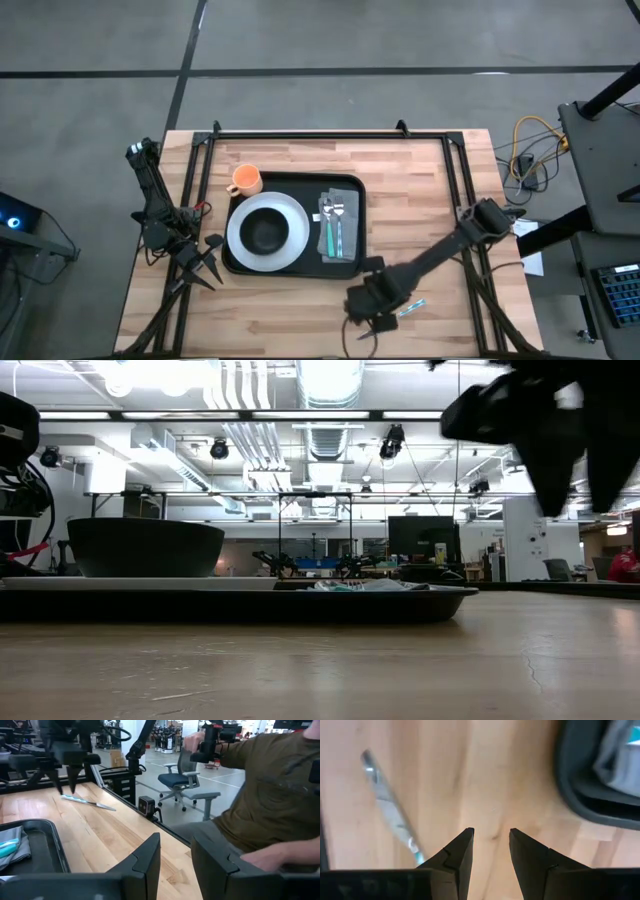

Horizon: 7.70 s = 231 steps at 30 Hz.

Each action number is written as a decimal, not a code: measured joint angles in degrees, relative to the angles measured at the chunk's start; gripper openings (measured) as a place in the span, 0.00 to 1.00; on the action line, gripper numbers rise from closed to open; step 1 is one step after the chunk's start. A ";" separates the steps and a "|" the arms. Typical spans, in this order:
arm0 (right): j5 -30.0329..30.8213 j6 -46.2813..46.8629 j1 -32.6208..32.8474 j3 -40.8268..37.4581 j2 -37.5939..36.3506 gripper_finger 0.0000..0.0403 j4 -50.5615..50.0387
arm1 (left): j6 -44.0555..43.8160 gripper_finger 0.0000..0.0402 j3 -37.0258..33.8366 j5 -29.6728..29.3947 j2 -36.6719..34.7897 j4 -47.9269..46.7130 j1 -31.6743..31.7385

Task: Set up tray
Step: Put the blue patterned knife to the right of the blue patterned fork on the black serving tray, then return to Home Position

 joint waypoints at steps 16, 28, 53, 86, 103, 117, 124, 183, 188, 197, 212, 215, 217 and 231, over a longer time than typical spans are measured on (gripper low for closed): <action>-0.13 1.70 13.13 -8.02 -0.02 0.23 2.37 | 0.00 0.23 0.00 -0.01 0.00 0.01 -0.01; -1.84 6.59 14.57 -28.51 -8.57 0.22 22.30 | 0.02 0.23 -0.01 -0.01 -0.01 -0.01 -0.01; -5.09 5.94 15.05 -26.93 -8.20 0.06 18.56 | 0.02 0.23 0.00 0.00 -0.02 -0.01 0.00; 5.58 34.00 6.25 -18.62 -14.01 0.05 14.82 | 0.01 0.23 0.00 0.00 0.00 0.00 -0.02; 5.75 53.62 -6.67 -18.97 -14.05 0.05 11.83 | 0.00 0.23 0.00 0.00 0.00 0.01 -0.02; 1.38 72.62 -13.96 -19.02 -12.93 0.05 11.88 | 0.00 0.23 0.00 -0.01 -0.01 0.01 -0.02; 0.29 80.13 -15.64 -16.31 -8.79 0.05 12.67 | 0.00 0.23 0.00 0.00 -0.02 0.01 -0.02; 8.83 62.18 -26.46 -7.37 1.64 0.33 9.59 | 0.01 0.23 0.00 -0.01 -0.02 0.01 -0.02; 9.01 53.57 -27.03 -6.84 1.64 0.34 12.09 | 0.01 0.23 0.00 -0.01 -0.02 0.00 -0.01; 23.17 7.10 -20.12 -6.10 1.64 0.34 39.06 | 0.00 0.23 0.00 0.00 -0.02 -0.01 -0.02; 12.25 -27.72 -11.09 -44.90 -15.03 0.29 106.95 | 0.00 0.23 0.00 0.00 -0.02 0.01 -0.02; 3.95 -30.44 -13.35 -52.71 -17.68 0.29 119.96 | 0.00 0.23 0.00 -0.04 -0.04 0.01 0.00; 3.53 -30.54 -14.09 -55.44 -18.83 0.29 117.45 | 0.00 0.23 0.00 0.01 -0.04 0.01 -0.01; 2.56 -30.44 -16.95 -81.05 -50.54 0.29 104.94 | 0.00 0.23 -0.01 0.02 -0.02 0.01 -0.02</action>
